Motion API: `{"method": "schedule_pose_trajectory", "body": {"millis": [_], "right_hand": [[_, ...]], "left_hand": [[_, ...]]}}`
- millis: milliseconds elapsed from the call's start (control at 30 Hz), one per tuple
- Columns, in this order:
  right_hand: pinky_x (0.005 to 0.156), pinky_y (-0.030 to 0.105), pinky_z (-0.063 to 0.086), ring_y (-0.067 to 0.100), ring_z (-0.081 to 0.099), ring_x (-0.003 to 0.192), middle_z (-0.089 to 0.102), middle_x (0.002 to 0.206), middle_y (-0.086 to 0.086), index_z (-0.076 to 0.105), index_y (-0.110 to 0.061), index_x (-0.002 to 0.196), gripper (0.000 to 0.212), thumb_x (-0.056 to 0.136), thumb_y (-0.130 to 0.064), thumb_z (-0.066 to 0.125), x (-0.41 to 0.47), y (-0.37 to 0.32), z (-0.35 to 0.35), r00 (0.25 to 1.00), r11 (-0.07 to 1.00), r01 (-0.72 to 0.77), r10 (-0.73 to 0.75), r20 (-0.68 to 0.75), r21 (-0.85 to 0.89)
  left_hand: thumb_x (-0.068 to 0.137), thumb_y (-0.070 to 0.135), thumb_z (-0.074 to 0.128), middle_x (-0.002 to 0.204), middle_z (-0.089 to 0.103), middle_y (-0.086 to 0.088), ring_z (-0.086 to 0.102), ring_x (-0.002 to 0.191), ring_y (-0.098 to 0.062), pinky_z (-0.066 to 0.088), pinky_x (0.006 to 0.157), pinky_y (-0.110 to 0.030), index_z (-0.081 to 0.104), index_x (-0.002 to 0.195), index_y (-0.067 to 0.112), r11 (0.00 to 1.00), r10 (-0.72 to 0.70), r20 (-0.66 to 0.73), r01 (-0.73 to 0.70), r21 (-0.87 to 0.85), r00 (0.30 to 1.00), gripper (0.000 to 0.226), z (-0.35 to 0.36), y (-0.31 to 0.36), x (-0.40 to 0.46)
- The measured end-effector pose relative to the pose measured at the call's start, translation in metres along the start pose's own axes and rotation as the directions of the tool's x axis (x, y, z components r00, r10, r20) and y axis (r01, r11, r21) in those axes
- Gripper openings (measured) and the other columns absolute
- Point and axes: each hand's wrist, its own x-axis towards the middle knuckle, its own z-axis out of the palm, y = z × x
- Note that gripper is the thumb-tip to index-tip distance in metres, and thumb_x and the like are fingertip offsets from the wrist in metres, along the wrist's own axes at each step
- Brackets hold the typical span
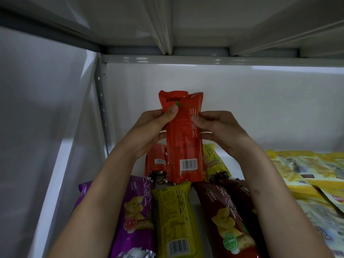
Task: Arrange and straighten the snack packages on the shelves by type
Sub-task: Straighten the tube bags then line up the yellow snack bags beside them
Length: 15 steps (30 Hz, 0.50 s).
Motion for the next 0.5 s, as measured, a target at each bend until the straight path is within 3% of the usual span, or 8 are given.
{"method": "schedule_pose_trajectory", "body": {"millis": [100,167,300,367,500], "right_hand": [[0.083,0.034,0.063,0.021,0.079,0.095,0.081,0.101,0.007,0.077,-0.004,0.109,0.021,0.097,-0.02,0.072,0.0022,-0.0004,-0.0002,0.997,0.998,0.01,-0.005,-0.071,0.065],[0.086,0.037,0.063,0.022,0.079,0.096,0.081,0.103,0.007,0.076,-0.004,0.112,0.025,0.095,-0.023,0.074,0.0027,-0.0016,0.0002,0.996,0.993,0.014,-0.003,-0.094,0.119],[0.091,0.036,0.062,0.024,0.077,0.104,0.08,0.113,0.006,0.073,-0.008,0.123,0.044,0.09,-0.037,0.074,0.0002,-0.0014,-0.0009,0.992,0.995,-0.083,0.077,0.105,0.058],[0.093,0.037,0.062,0.024,0.077,0.106,0.079,0.115,0.007,0.072,-0.008,0.125,0.039,0.092,-0.028,0.074,-0.0014,0.0003,0.0,0.985,0.996,-0.084,0.081,0.154,0.015],[0.092,0.042,0.063,0.025,0.078,0.102,0.08,0.111,0.009,0.074,-0.004,0.121,0.031,0.093,-0.017,0.075,0.0021,0.0037,0.0,0.999,0.998,-0.042,0.041,0.033,0.035]], "left_hand": [[0.084,0.046,0.069,0.119,0.078,-0.008,0.074,0.112,-0.023,0.06,0.097,-0.037,0.07,0.125,0.008,0.993,-0.093,0.138,0.082,0.087,0.986,0.056,0.0,-0.0023,-0.0031],[0.081,0.04,0.074,0.119,0.078,-0.009,0.075,0.111,-0.024,0.061,0.095,-0.038,0.07,0.125,0.009,0.988,-0.116,0.149,0.099,0.115,0.982,0.054,-0.0011,-0.0045,-0.0032],[0.081,0.039,0.076,0.113,0.079,-0.007,0.077,0.105,-0.024,0.063,0.091,-0.038,0.073,0.121,0.011,0.986,-0.064,0.059,0.054,0.158,0.996,0.05,-0.0075,-0.0068,0.0002],[0.082,0.041,0.075,0.113,0.079,-0.007,0.077,0.105,-0.024,0.062,0.093,-0.039,0.073,0.121,0.011,0.989,-0.066,0.047,0.059,0.138,0.997,0.049,-0.0083,-0.0072,0.0008],[0.076,0.045,0.078,0.122,0.077,-0.009,0.074,0.114,-0.026,0.058,0.101,-0.043,0.068,0.128,0.01,0.986,-0.127,0.15,0.108,0.125,0.98,0.063,-0.009,-0.0088,-0.0008]]}}
